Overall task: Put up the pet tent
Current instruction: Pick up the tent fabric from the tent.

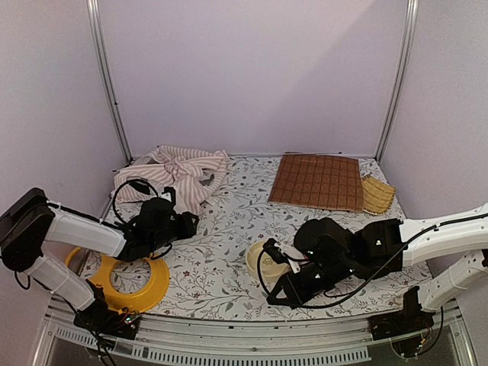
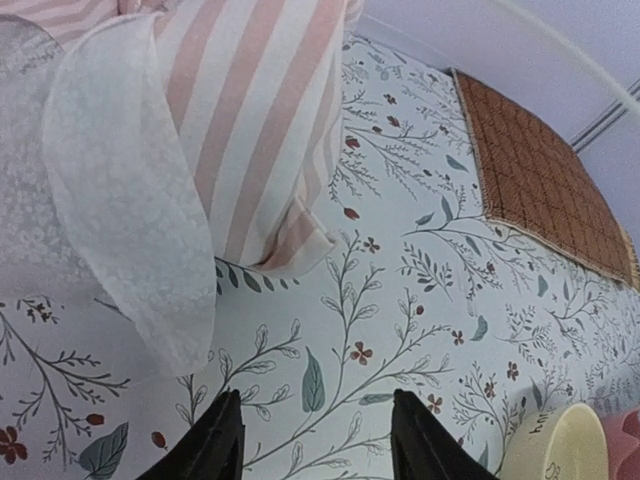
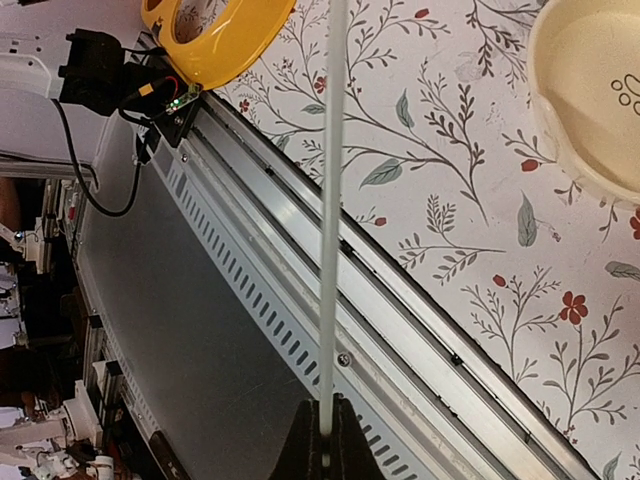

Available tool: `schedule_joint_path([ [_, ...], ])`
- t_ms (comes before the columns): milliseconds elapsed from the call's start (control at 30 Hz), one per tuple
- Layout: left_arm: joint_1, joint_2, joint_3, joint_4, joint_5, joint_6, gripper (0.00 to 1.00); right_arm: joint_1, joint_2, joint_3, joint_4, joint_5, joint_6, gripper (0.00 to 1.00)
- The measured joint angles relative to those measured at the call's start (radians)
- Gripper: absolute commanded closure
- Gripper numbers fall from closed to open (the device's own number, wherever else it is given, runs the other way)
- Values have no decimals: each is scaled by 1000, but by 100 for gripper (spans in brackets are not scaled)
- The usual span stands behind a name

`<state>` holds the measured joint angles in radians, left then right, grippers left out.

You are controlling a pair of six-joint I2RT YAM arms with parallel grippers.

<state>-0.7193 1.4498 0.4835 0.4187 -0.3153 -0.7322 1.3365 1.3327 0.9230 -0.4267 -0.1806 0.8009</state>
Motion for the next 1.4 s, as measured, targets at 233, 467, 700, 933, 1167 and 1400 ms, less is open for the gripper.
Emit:
schedule_joint_path([
  [233, -25, 162, 87, 82, -47, 16, 52, -3, 4, 1, -4, -13, -10, 100],
  [467, -31, 282, 209, 78, -126, 23, 48, -3, 5, 2, -12, -13, -13, 100],
  [700, -31, 359, 270, 33, -215, 18, 41, -5, 4, 21, -24, -15, -14, 100],
  [933, -23, 418, 308, 13, -270, 24, 56, -6, 5, 37, -30, -22, -19, 100],
  [1167, -10, 425, 318, 80, -278, 120, 100, -13, 5, 60, -37, -26, -20, 100],
  [1400, -76, 254, 216, 202, -239, 299, 100, -31, 5, 113, -28, -25, -34, 100],
])
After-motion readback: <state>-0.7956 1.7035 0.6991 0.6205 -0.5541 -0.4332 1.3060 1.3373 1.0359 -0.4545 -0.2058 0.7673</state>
